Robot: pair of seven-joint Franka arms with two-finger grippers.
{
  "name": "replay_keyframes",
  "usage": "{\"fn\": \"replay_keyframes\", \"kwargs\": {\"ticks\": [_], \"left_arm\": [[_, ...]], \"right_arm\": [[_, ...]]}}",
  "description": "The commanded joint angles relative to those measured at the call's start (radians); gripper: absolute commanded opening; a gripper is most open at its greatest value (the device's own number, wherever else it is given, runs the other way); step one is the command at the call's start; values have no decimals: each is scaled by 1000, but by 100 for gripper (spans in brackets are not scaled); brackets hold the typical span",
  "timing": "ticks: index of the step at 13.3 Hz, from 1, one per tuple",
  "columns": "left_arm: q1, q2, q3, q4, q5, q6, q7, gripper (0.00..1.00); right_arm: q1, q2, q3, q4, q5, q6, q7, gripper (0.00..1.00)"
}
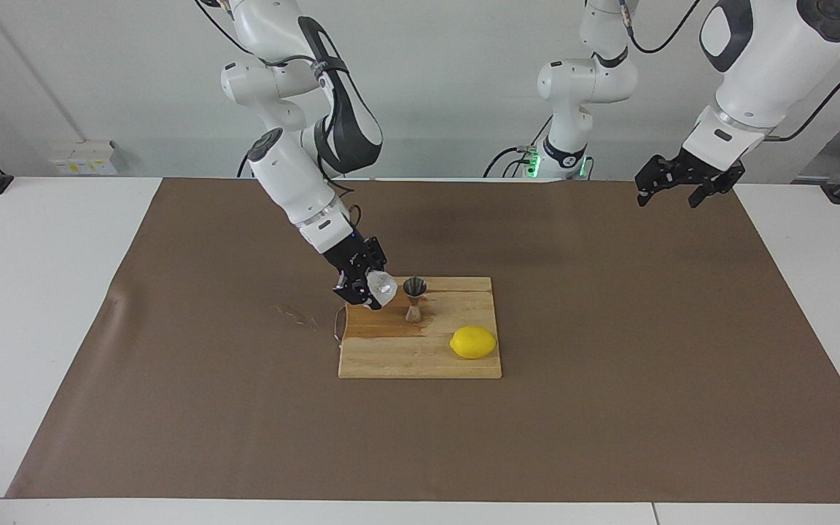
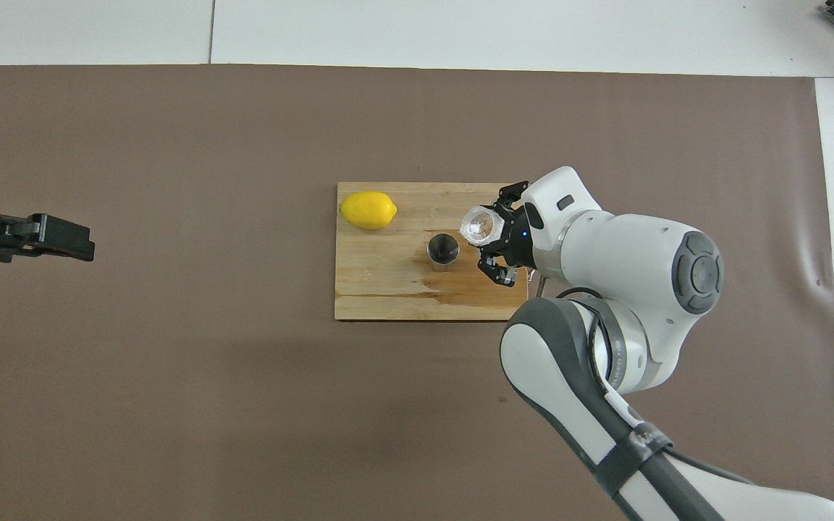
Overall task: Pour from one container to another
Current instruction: 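Carry the white cup with the right gripper above the jigger, then tilt the white cup over the jigger to pour with the right gripper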
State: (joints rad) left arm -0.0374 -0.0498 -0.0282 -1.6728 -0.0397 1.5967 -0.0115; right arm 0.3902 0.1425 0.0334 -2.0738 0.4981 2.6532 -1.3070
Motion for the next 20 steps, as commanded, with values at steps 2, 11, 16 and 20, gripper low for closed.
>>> {"fn": "replay_keyframes", "kwargs": {"ticks": [2,11,16,20], "left_arm": [[11,-28,-9,-36,4,26,-1,100],[11,-30,-7,-36,4,9,-8,100],[13,-30,-7,-36,4,9,-10,100],[13,-30,-7,-36,4,9,-10,100]], "right_arm": [[22,-6,0,6,-168,16,133,4],[41,-8,-1,11,-434,7,296,4],[64,-12,0,14,-625,-7,514,5],[68,-15,-1,15,-668,-25,552,5]]}}
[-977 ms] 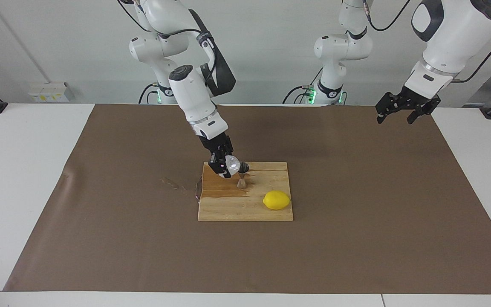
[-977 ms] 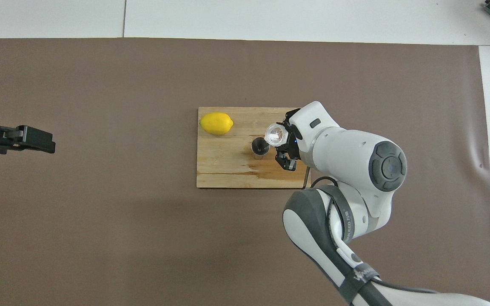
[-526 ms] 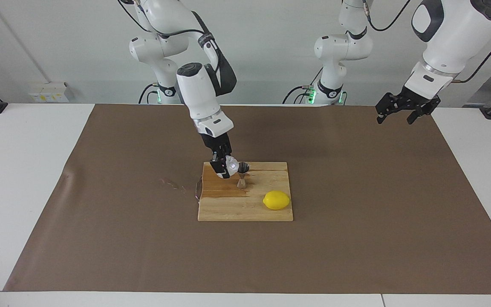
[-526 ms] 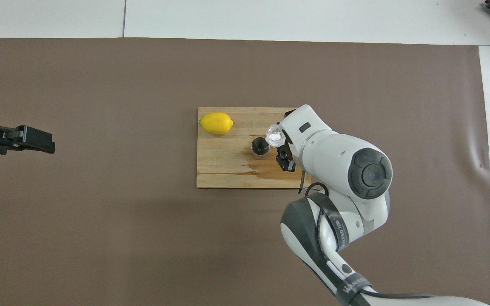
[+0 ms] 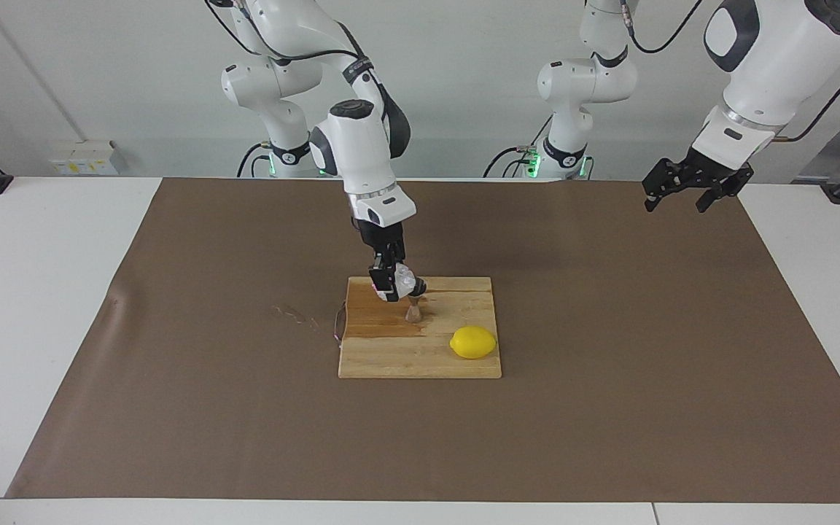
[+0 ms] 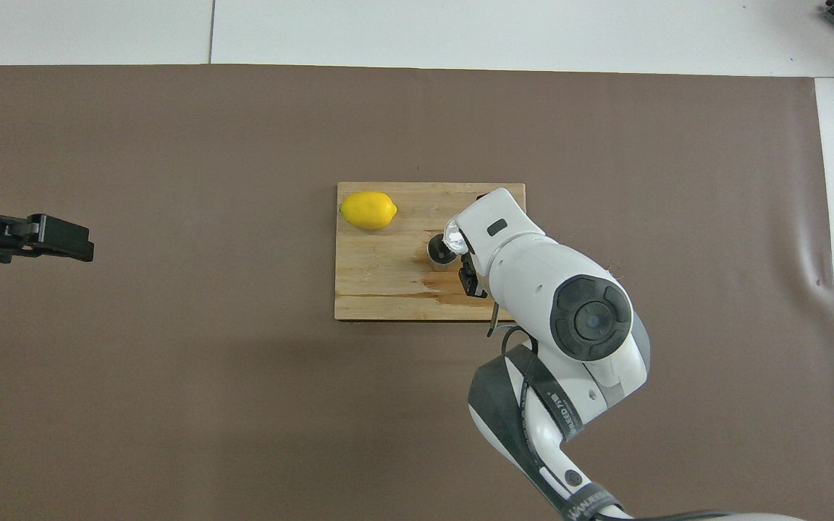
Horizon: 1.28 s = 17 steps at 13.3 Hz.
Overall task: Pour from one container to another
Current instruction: 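Tilt the white cup over the jigger to pour with the right gripper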
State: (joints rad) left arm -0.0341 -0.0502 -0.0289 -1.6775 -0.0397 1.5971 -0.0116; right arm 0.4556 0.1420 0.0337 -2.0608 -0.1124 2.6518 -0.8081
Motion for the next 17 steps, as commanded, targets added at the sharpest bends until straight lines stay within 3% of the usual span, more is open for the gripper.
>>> {"fn": "replay_keyframes", "kwargs": {"ticks": [1,4,17], "left_arm": [[10,-30,-6,-31,4,9,-10,100],[10,-30,-6,-31,4,9,-10,100],[10,-30,-6,-31,4,9,-10,100]], "right_arm": [[3,-16,0,2,-90,-41,75,5],[22,-25,2,7,-208,-95,154,4],[34,-32,2,7,-219,-96,216,5]]}}
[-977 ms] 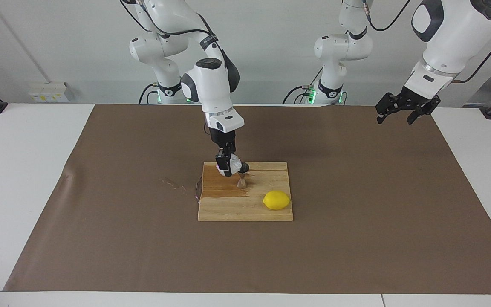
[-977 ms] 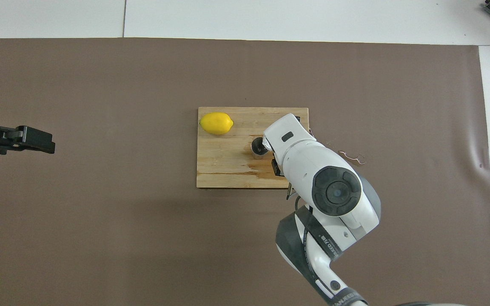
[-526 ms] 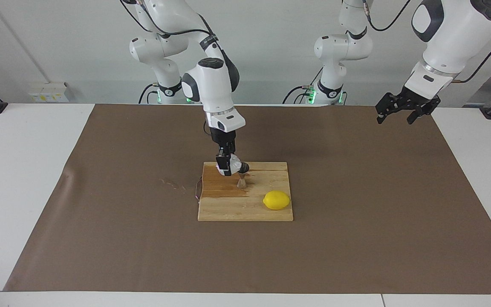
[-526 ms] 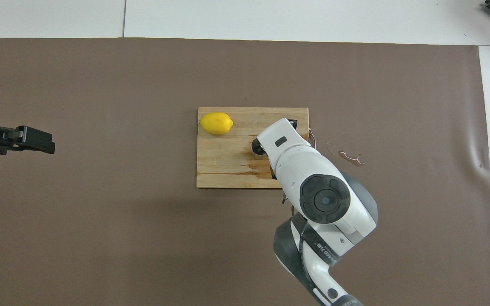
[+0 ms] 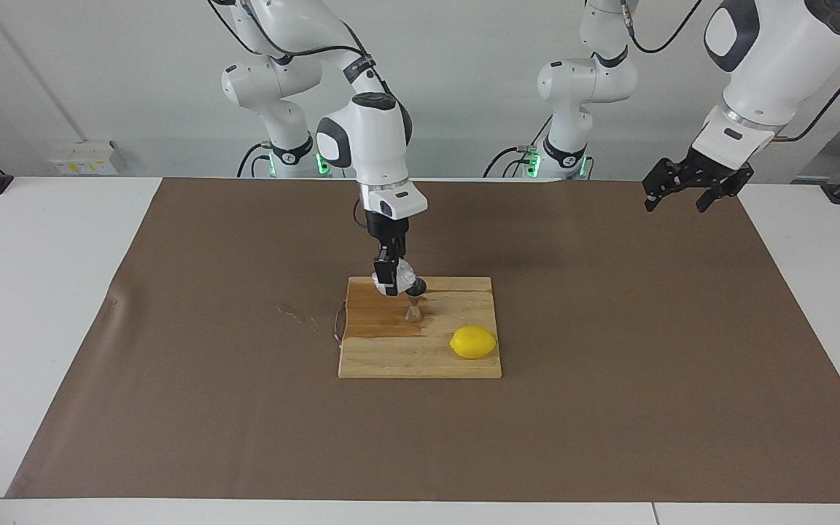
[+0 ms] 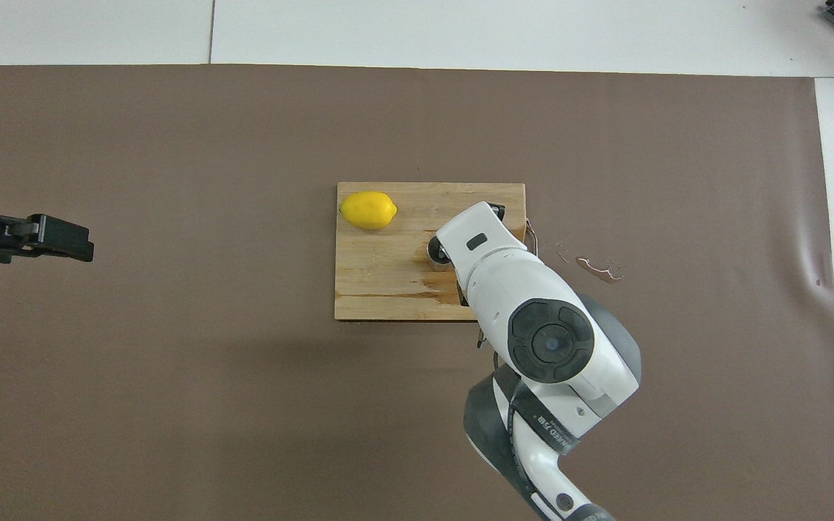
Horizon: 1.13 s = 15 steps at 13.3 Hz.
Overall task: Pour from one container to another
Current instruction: 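Tilt the white cup over the jigger to pour with the right gripper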
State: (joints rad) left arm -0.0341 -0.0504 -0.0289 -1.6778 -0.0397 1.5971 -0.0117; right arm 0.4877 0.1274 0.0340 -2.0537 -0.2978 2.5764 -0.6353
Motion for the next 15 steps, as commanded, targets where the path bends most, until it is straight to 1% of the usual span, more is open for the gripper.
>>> {"fn": "replay_keyframes", "kwargs": {"ticks": [1,9,15], "left_arm": [[10,-29,-6,-31,4,9,-10,100],[10,-29,-6,-31,4,9,-8,100],[10,-29,-6,-31,4,9,-10,100]], "right_arm": [[2,-17,1,1,-34,-21,46,5],[-18,-17,0,0,-15,-7,57,5],[-21,-38,0,-3,-3,-10,54,5]]}}
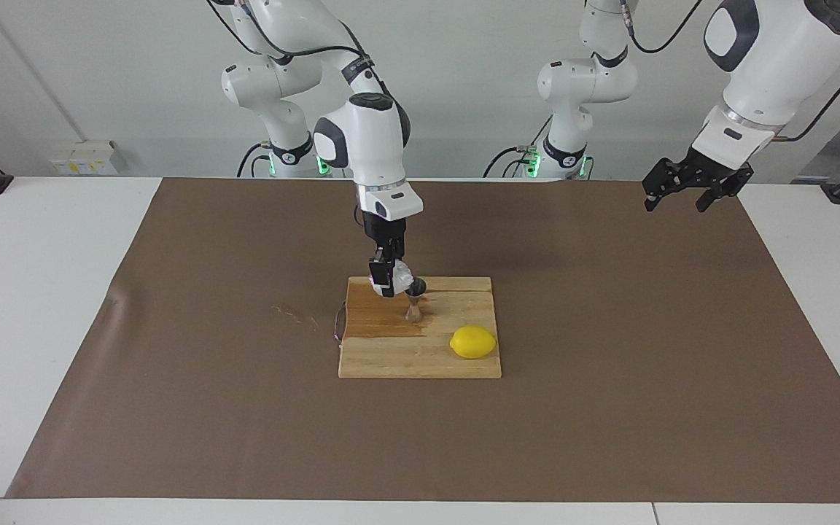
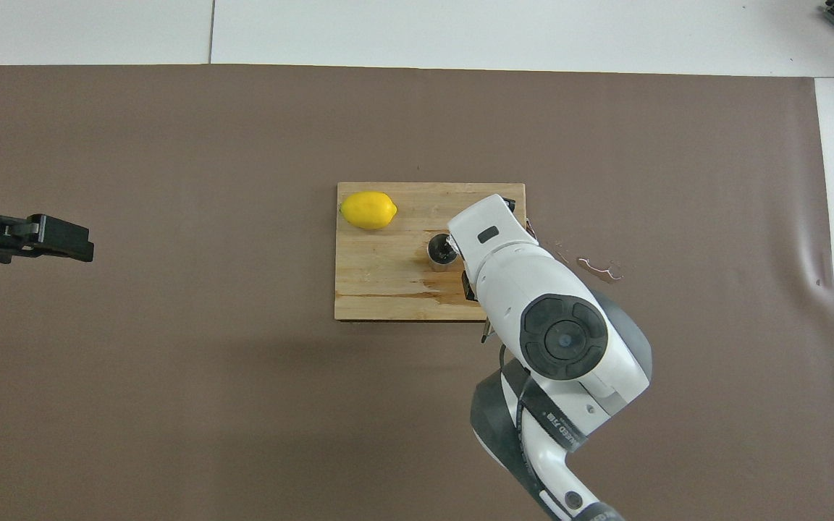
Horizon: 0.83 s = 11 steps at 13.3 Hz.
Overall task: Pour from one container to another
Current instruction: 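Tilt the white cup over the jigger to pour with the right gripper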
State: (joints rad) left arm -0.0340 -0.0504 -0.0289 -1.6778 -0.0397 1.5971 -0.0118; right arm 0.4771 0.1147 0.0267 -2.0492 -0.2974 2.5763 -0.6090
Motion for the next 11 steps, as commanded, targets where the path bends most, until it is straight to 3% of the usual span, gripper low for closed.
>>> {"fn": "replay_keyframes", "kwargs": {"ticks": [1,6,11], "left_arm": [[10,-29,-6,-31,4,9,-10,100],[10,-29,-6,-31,4,9,-8,100],[10,-29,-6,-31,4,9,-8,100]], "right_arm": [[-11,-30,7,-9,18,-10,23,5],[-14,-55,7,-11,136,-7,-21,5],[-70,-56,7,-11,433,-7,-340,5]]}}
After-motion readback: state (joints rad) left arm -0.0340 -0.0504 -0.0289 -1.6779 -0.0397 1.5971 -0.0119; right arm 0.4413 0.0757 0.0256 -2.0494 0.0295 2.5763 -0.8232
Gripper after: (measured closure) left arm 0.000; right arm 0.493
